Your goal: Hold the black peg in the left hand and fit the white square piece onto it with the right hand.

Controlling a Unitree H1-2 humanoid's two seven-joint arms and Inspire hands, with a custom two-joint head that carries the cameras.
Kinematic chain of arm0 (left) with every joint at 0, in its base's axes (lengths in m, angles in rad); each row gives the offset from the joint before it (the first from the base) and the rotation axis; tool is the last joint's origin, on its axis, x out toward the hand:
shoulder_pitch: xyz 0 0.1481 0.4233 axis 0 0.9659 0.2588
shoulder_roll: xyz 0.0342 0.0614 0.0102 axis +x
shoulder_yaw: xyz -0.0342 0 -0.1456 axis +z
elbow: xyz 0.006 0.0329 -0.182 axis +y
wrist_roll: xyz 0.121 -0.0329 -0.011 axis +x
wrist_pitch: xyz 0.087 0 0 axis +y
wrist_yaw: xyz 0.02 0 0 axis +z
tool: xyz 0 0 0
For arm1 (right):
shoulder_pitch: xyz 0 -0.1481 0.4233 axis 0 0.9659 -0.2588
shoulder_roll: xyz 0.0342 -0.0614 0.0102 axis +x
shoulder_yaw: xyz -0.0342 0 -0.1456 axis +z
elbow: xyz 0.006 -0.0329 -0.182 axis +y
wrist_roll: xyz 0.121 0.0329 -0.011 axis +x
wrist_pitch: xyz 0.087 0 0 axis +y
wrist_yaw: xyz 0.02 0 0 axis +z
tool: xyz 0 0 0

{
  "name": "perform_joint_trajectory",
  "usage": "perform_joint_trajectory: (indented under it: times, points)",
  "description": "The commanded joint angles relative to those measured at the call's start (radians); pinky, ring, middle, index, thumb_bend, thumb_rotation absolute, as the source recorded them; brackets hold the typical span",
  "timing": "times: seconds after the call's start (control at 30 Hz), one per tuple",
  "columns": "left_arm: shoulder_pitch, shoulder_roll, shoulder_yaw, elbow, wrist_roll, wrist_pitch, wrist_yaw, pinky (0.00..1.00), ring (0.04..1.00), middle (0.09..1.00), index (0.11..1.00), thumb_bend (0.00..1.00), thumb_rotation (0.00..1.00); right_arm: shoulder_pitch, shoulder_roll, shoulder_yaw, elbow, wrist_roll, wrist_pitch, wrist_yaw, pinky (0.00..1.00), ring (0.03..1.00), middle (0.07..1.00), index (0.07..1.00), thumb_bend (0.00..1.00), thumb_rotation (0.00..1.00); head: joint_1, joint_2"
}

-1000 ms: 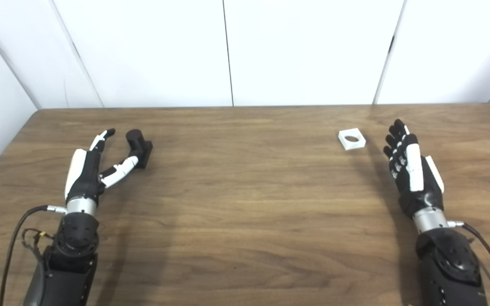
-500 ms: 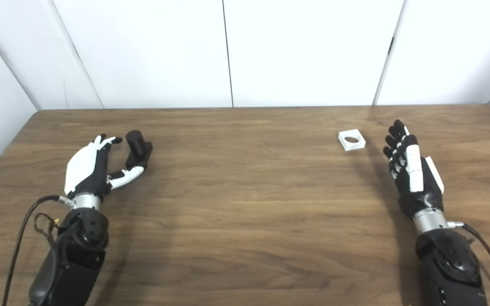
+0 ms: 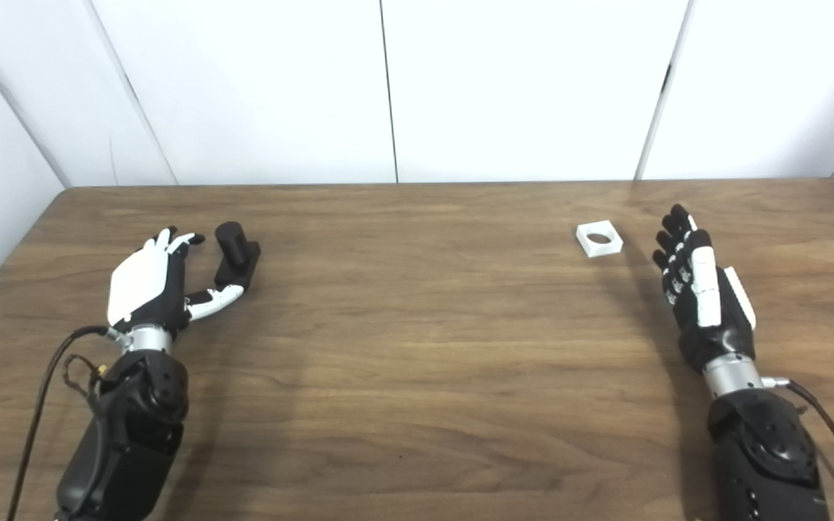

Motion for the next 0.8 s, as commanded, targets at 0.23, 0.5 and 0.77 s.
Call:
perform_joint_trajectory:
  times: [0.23, 0.5, 0.77]
  points:
    - [-0.074, -0.004, 0.021, 0.01, 0.048, 0.001, -0.009, 1.0, 1.0, 1.0, 0.845, 0.69, 0.5, 0.082, 0.063, 0.02, 0.084, 0.013, -0.024, 0.008, 1.0, 1.0, 1.0, 1.0, 0.53, 1.0, -0.004, -0.001]
    - [-0.099, -0.028, 0.029, 0.044, 0.072, 0.001, -0.014, 1.0, 1.0, 1.0, 0.834, 0.7, 0.52, 0.082, 0.059, 0.019, 0.096, 0.016, -0.029, 0.014, 1.0, 1.0, 1.0, 1.0, 0.53, 1.0, -0.005, -0.003]
    - [-0.122, -0.038, 0.027, 0.09, 0.094, 0.001, -0.004, 1.0, 1.0, 0.999, 0.828, 0.7, 0.52, 0.083, 0.061, 0.015, 0.106, 0.017, -0.051, 0.017, 1.0, 1.0, 1.0, 1.0, 0.54, 1.0, -0.006, -0.008]
